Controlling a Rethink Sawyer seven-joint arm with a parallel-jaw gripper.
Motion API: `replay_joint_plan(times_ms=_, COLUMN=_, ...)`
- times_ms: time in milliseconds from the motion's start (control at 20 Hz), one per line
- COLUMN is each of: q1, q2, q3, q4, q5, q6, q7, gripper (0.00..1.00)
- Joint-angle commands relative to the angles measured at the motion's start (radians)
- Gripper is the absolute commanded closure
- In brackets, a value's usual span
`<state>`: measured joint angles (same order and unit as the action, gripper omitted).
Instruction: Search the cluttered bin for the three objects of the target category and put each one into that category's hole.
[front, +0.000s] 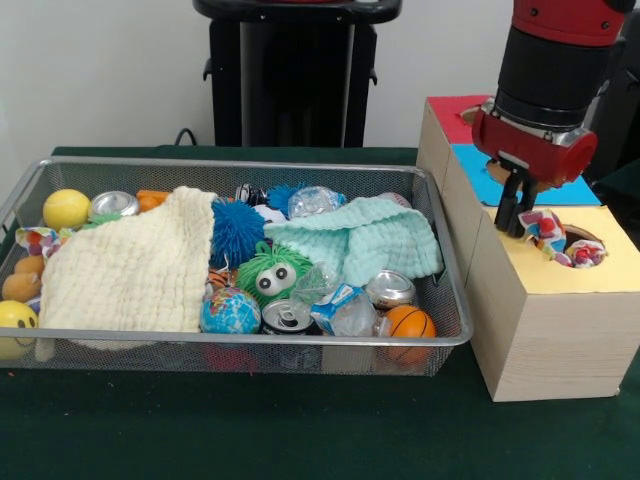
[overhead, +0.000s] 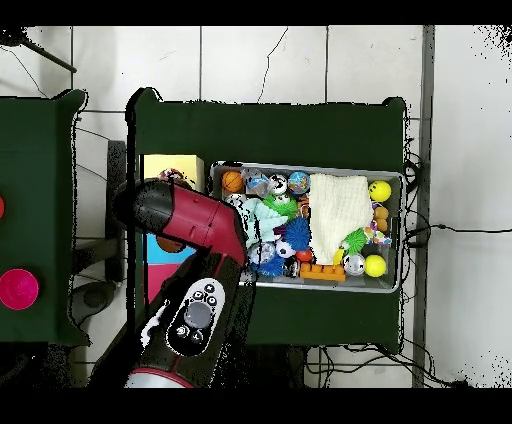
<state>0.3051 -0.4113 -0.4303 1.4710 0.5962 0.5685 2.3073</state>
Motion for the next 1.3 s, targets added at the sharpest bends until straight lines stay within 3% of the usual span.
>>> replay_joint_plan(times_ms=50, q1=0.019, q2=0.128, q3=0.073, q4=-0.13, q5=0.059, q6=0.088, q7=0.357, gripper=1.0)
replay_joint_plan(times_ms=350, q1=0.027, q2=0.083, q3=0.025, q4=-0.12, q5=0.042, q6=0.158, q7=0.351, gripper=1.0)
replay_joint_plan(times_ms=700, q1=0.026, q2=-0.126, q3=-0.045, q4=0.009, q5=-0.025, q6=0.324, q7=0.259, gripper=1.0)
replay_joint_plan(times_ms=1050, q1=0.006, q2=-0.171, q3=-0.055, q4=0.034, q5=-0.045, q6=0.341, q7=0.212, gripper=1.0)
replay_joint_plan(times_ms=1150, q1=-0.005, q2=-0.169, q3=-0.046, q4=0.052, q5=-0.048, q6=0.299, q7=0.186, gripper=1.0)
replay_joint_plan(times_ms=1300, q1=-0.053, q2=-0.153, q3=0.024, q4=0.121, q5=-0.031, q6=0.149, q7=0.101, gripper=1.0)
